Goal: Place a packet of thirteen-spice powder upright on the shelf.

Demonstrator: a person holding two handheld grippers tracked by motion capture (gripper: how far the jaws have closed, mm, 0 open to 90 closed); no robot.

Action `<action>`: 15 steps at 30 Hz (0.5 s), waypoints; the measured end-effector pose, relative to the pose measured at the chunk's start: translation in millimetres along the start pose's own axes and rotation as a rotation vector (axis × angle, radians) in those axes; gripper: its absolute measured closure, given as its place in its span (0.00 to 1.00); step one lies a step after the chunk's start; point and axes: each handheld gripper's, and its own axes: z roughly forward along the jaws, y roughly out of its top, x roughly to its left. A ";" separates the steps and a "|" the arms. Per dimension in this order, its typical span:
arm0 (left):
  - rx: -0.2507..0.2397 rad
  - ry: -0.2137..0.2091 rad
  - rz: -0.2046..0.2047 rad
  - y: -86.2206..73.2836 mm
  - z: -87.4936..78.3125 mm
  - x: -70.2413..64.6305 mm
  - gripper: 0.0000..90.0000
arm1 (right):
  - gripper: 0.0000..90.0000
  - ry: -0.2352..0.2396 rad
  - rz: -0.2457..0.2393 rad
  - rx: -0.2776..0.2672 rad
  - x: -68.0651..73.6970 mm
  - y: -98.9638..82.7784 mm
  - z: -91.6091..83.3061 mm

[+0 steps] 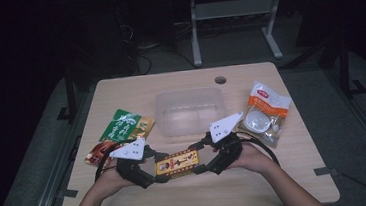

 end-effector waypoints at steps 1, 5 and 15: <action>-0.003 -0.002 0.000 -0.2 0.1 0.1 0.35 | 0.34 0.000 -0.001 -0.001 0.2 0.1 0.0; 0.000 -0.006 0.006 -0.3 1.3 0.4 0.35 | 0.35 -0.006 -0.010 0.007 1.9 1.1 -1.1; 0.046 0.039 -0.034 -4.8 9.5 0.2 0.24 | 0.36 -0.030 -0.018 0.091 2.3 0.5 0.2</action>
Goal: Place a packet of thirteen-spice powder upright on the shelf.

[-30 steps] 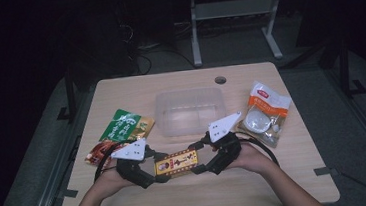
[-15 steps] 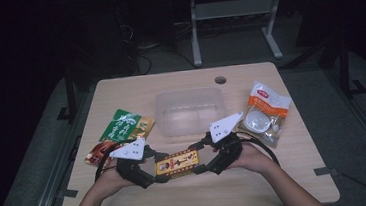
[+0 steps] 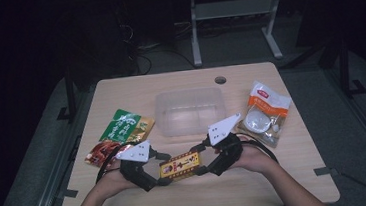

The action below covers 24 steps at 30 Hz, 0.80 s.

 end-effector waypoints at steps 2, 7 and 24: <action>0.005 0.011 -0.019 -2.0 -3.9 2.8 0.19 | 0.36 -0.011 0.005 0.011 -0.7 -0.9 -1.4; 0.035 0.042 -0.029 -5.1 -10.4 2.4 0.19 | 0.36 -0.044 0.019 0.015 -2.0 -2.7 -7.1; 0.115 0.182 -0.107 -26.7 -9.1 -16.9 0.16 | 0.36 -0.135 0.036 0.052 -7.8 -3.1 -29.5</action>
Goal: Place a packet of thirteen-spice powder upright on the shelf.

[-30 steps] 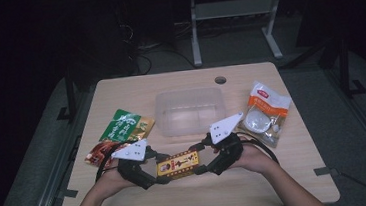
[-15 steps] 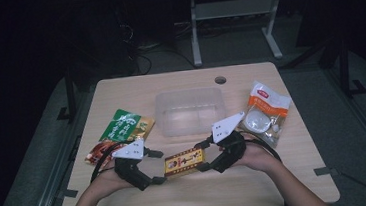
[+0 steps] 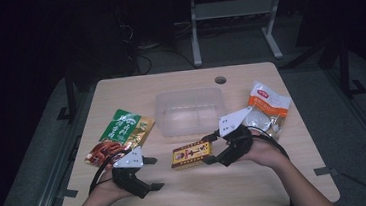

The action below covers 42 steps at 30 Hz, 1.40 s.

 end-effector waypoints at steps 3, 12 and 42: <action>0.009 0.009 -0.024 -4.2 1.8 0.1 0.15 | 0.36 -0.024 -0.007 -0.007 -2.9 1.4 -3.8; 0.008 0.038 -0.043 -9.6 3.7 7.1 0.15 | 0.36 -0.053 0.005 -0.028 -17.6 18.4 -12.2; 0.004 0.005 -0.043 -10.7 6.5 7.9 0.13 | 0.36 -0.149 -0.023 0.048 -76.5 71.3 -14.9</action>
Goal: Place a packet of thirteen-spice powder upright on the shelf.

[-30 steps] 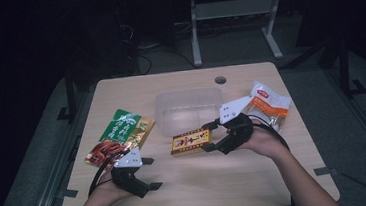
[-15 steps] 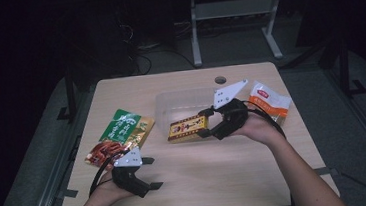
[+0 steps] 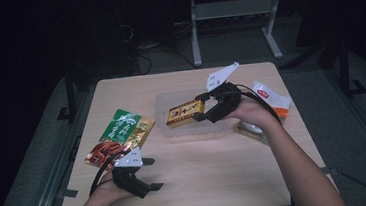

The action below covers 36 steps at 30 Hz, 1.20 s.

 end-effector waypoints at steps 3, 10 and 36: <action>0.000 -0.004 -0.007 -0.3 0.6 -0.2 0.13 | 0.36 -0.012 -0.008 0.020 -6.2 7.5 3.4; -0.001 -0.016 -0.004 -1.0 1.3 -0.5 0.13 | 0.36 -0.015 -0.037 0.061 -22.4 21.3 17.4; -0.001 -0.045 -0.012 -1.6 2.7 -2.1 0.13 | 0.35 0.001 -0.053 0.112 -58.6 28.4 68.3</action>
